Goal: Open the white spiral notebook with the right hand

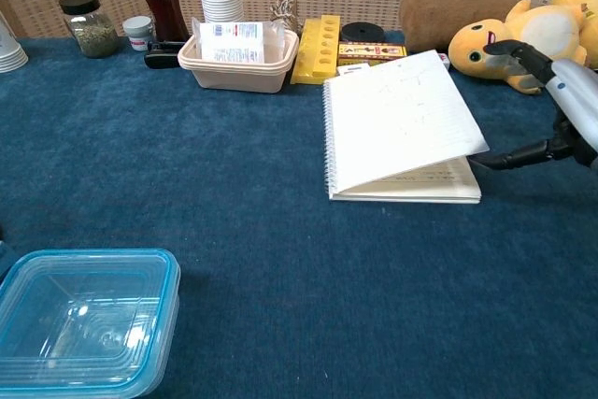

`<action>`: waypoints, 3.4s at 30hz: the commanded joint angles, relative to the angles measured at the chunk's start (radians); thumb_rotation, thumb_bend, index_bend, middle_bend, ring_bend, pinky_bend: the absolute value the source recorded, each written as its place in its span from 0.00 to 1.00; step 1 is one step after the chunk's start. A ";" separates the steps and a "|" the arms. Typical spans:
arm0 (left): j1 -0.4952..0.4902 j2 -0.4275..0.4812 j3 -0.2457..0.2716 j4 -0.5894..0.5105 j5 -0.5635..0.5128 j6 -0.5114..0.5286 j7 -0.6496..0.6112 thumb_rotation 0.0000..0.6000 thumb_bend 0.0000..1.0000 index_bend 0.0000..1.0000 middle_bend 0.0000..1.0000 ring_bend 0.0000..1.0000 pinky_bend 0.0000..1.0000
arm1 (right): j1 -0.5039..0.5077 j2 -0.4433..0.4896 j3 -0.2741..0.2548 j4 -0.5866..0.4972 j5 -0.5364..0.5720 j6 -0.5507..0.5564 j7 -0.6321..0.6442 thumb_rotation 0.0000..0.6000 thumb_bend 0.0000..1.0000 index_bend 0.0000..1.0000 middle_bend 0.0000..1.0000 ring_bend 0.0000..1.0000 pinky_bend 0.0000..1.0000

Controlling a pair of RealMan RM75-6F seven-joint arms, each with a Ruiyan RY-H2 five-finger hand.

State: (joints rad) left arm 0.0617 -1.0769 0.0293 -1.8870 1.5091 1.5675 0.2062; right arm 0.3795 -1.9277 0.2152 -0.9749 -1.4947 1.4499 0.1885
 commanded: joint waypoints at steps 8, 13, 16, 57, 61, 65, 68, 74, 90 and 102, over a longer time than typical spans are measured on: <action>0.009 -0.002 0.004 0.007 0.008 0.013 -0.011 1.00 0.20 0.10 0.06 0.02 0.00 | 0.090 -0.017 0.069 -0.144 0.023 -0.057 -0.033 1.00 0.11 0.11 0.19 0.17 0.21; 0.015 -0.004 0.006 0.019 0.009 0.019 -0.027 1.00 0.20 0.10 0.06 0.02 0.00 | 0.126 0.002 0.089 -0.270 0.050 -0.120 -0.080 1.00 0.11 0.10 0.19 0.17 0.21; 0.017 -0.005 0.006 0.028 0.008 0.020 -0.037 1.00 0.20 0.10 0.06 0.02 0.00 | 0.147 0.017 0.094 -0.343 0.063 -0.158 -0.121 1.00 0.11 0.09 0.19 0.17 0.21; 0.040 0.000 0.026 0.100 0.006 0.012 -0.099 1.00 0.20 0.10 0.06 0.02 0.00 | 0.183 0.276 0.076 -0.771 0.253 -0.266 -0.455 1.00 0.10 0.04 0.14 0.12 0.21; 0.040 -0.009 0.025 0.107 -0.005 0.006 -0.077 1.00 0.20 0.10 0.06 0.02 0.00 | 0.133 0.350 0.012 -0.766 0.200 -0.229 -0.458 1.00 0.10 0.04 0.14 0.12 0.19; 0.040 -0.018 0.024 0.113 -0.009 0.003 -0.077 1.00 0.20 0.10 0.06 0.02 0.00 | 0.087 0.403 -0.043 -0.749 0.134 -0.177 -0.455 1.00 0.10 0.04 0.15 0.11 0.18; 0.041 -0.025 0.021 0.119 -0.017 0.000 -0.071 1.00 0.20 0.10 0.06 0.02 0.00 | 0.052 0.436 -0.079 -0.733 0.084 -0.127 -0.455 1.00 0.10 0.05 0.15 0.11 0.18; 0.040 -0.039 0.024 0.125 -0.025 -0.013 -0.068 1.00 0.20 0.11 0.07 0.02 0.00 | -0.017 0.503 -0.141 -0.704 -0.001 -0.033 -0.472 1.00 0.11 0.07 0.16 0.11 0.18; 0.057 -0.059 0.047 0.128 0.006 -0.004 -0.090 1.00 0.20 0.12 0.07 0.02 0.00 | -0.153 0.584 -0.228 -0.628 -0.116 0.124 -0.530 1.00 0.12 0.11 0.16 0.10 0.15; 0.059 -0.060 0.054 0.098 0.047 0.011 -0.067 1.00 0.20 0.12 0.08 0.03 0.00 | -0.186 0.588 -0.224 -0.609 -0.119 0.122 -0.457 1.00 0.13 0.11 0.16 0.10 0.15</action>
State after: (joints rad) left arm 0.1221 -1.1367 0.0840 -1.7883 1.5569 1.5800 0.1381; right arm 0.1948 -1.3397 -0.0094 -1.5847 -1.6145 1.5736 -0.2697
